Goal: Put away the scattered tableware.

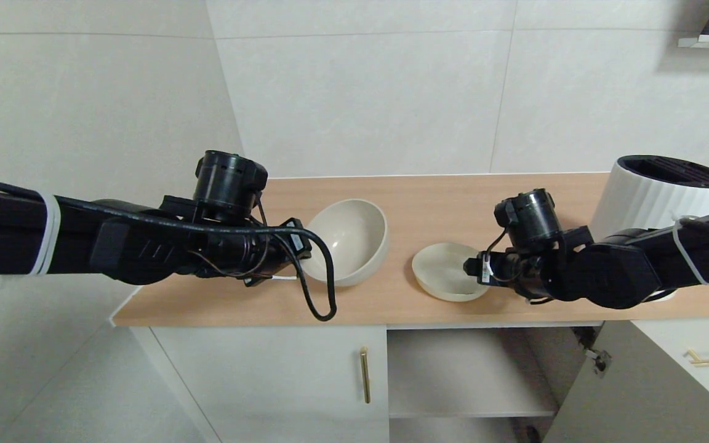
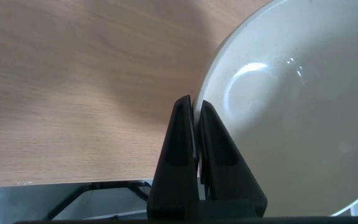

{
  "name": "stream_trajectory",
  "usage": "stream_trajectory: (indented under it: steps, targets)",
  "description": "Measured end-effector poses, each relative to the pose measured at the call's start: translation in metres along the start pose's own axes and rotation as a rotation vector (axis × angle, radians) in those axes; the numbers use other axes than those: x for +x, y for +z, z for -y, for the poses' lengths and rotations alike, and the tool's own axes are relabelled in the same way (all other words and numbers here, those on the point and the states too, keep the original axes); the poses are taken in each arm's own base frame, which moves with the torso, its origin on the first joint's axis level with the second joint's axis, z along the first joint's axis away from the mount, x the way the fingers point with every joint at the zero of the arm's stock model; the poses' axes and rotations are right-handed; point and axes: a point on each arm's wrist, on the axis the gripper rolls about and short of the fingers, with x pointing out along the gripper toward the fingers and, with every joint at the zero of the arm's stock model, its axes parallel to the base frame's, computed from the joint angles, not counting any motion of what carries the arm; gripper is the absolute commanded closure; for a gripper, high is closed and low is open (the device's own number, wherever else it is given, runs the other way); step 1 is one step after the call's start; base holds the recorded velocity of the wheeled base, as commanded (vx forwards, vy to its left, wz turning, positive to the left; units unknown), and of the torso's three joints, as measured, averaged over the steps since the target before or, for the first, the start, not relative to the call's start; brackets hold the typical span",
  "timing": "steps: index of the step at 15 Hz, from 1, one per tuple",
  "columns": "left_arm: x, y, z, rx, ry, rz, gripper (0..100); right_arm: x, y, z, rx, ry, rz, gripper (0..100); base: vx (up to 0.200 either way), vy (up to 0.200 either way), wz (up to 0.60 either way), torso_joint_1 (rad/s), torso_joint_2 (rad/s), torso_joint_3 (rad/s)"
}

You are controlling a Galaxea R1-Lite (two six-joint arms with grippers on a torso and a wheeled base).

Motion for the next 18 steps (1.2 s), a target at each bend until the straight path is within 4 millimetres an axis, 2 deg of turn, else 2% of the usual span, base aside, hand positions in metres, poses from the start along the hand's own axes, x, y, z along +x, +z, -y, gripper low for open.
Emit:
stream_trajectory:
  steps: [13,16,18]
  targets:
    - [-0.003,-0.002,-0.001,0.006,0.002,-0.005,100,-0.007,0.002,0.002,0.007,0.015,-0.001,100,0.0,0.0,0.0,0.0,0.0,0.0]
    - [-0.015,-0.005,-0.004,0.02,0.0,-0.006,100,-0.027,0.005,0.009,0.012,0.077,-0.014,100,0.0,0.0,0.0,0.0,0.0,0.0]
    - [-0.036,-0.01,-0.005,0.068,-0.015,0.003,100,-0.054,0.006,0.022,0.003,0.108,-0.051,100,0.0,0.0,0.0,0.0,0.0,0.0]
